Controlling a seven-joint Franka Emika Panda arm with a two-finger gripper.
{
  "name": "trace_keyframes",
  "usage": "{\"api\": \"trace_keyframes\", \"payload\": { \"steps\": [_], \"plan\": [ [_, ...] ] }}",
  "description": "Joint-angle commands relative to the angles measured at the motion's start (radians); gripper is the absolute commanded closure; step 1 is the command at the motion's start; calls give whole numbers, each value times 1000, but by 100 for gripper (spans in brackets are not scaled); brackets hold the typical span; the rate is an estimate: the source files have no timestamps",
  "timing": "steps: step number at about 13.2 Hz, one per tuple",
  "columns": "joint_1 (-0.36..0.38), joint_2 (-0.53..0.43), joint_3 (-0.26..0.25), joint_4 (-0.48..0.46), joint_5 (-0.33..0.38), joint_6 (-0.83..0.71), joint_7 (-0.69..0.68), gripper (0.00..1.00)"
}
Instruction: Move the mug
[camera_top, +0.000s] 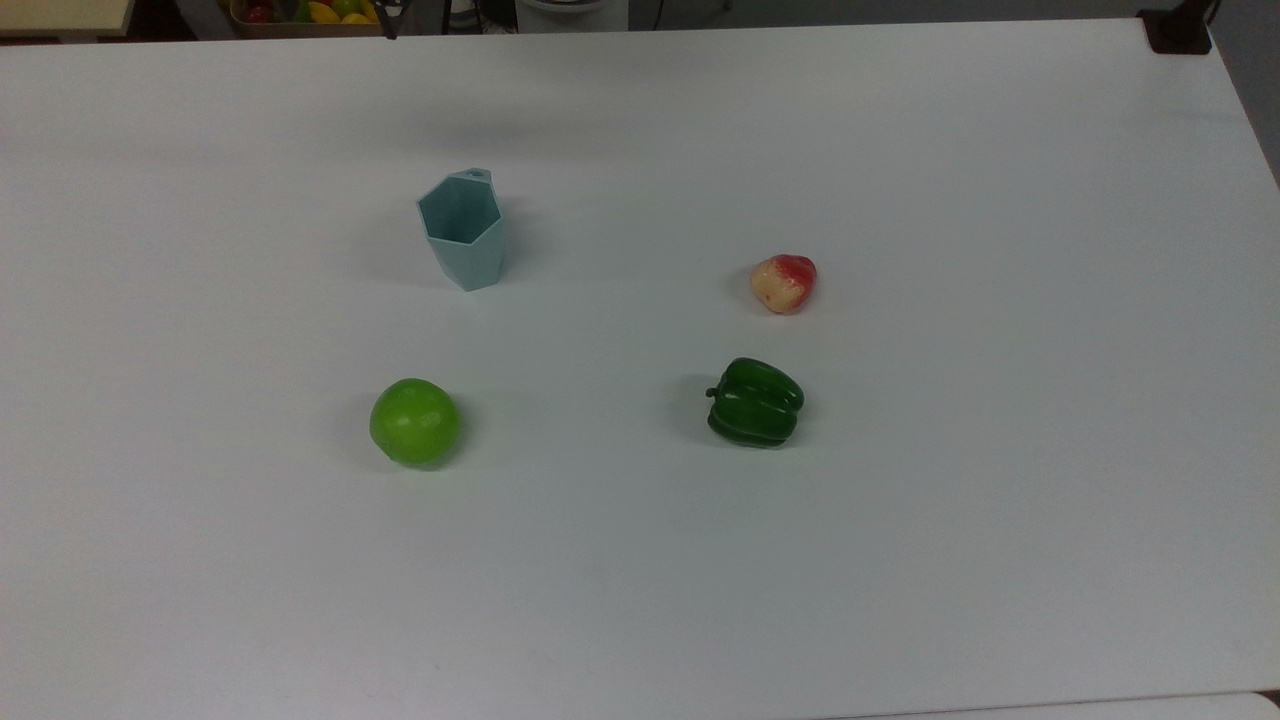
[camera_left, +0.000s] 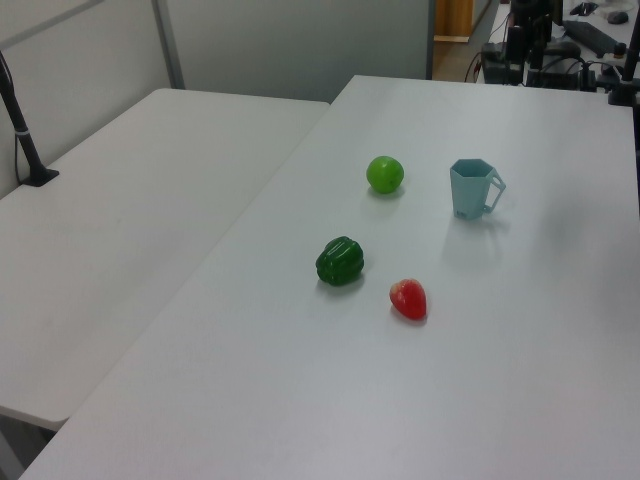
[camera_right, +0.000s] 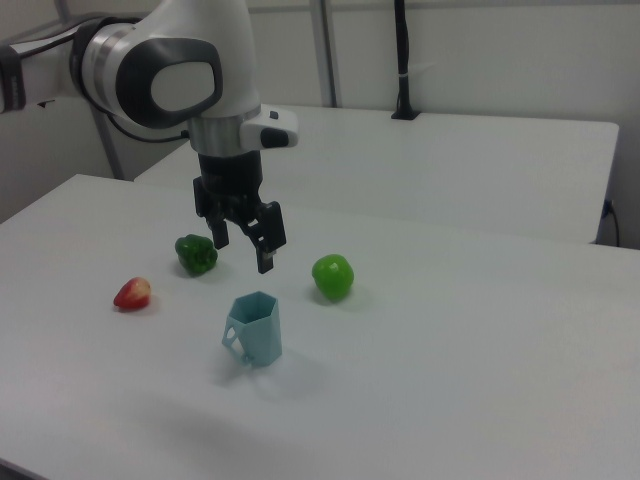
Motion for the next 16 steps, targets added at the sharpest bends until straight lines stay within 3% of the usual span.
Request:
{"api": "trace_keyframes", "payload": {
  "steps": [1, 6, 9, 12, 16],
  "plan": [
    [14, -10, -4, -24, -1, -26, -8, 0],
    [23, -18, 10, -98, -4, -6, -10, 0],
    [77, -17, 8, -176, -11, 53, 1, 0],
    [127, -12, 8, -283, -21, 203, 91, 0],
    [157, 9, 8, -376, -51, 335, 99, 0]
  ]
}}
